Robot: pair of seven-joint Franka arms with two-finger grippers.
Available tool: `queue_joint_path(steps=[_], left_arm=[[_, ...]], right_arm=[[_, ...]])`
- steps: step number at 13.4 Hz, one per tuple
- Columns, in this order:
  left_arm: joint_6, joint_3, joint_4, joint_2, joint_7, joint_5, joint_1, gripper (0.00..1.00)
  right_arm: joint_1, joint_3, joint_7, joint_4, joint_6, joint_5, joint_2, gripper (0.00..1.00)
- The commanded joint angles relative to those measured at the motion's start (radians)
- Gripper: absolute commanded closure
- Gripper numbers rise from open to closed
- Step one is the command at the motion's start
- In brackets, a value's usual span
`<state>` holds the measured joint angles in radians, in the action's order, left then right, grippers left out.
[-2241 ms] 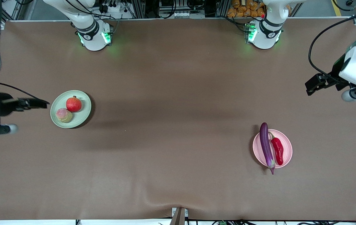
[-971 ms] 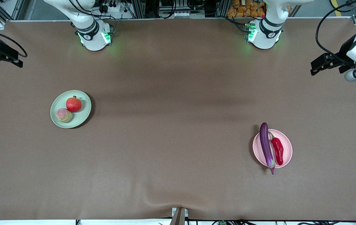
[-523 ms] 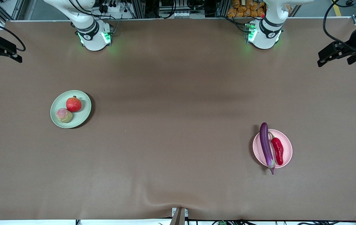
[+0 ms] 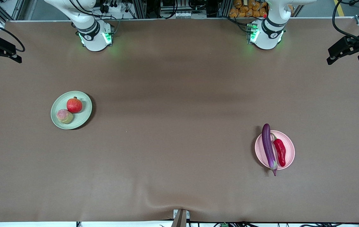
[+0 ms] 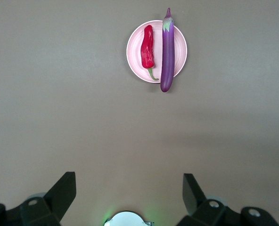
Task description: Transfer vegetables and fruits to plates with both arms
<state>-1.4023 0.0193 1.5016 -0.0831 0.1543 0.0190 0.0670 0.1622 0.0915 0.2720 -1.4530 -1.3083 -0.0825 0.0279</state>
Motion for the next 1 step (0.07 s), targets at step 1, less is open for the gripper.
queue_joint_path(steps=[1], left_arm=[[0.025,0.004,-0.012,-0.003,-0.012,0.002,-0.001,0.0]], right_arm=[[0.019,0.007,0.018,0.008,0.015,-0.017,-0.003,0.0]])
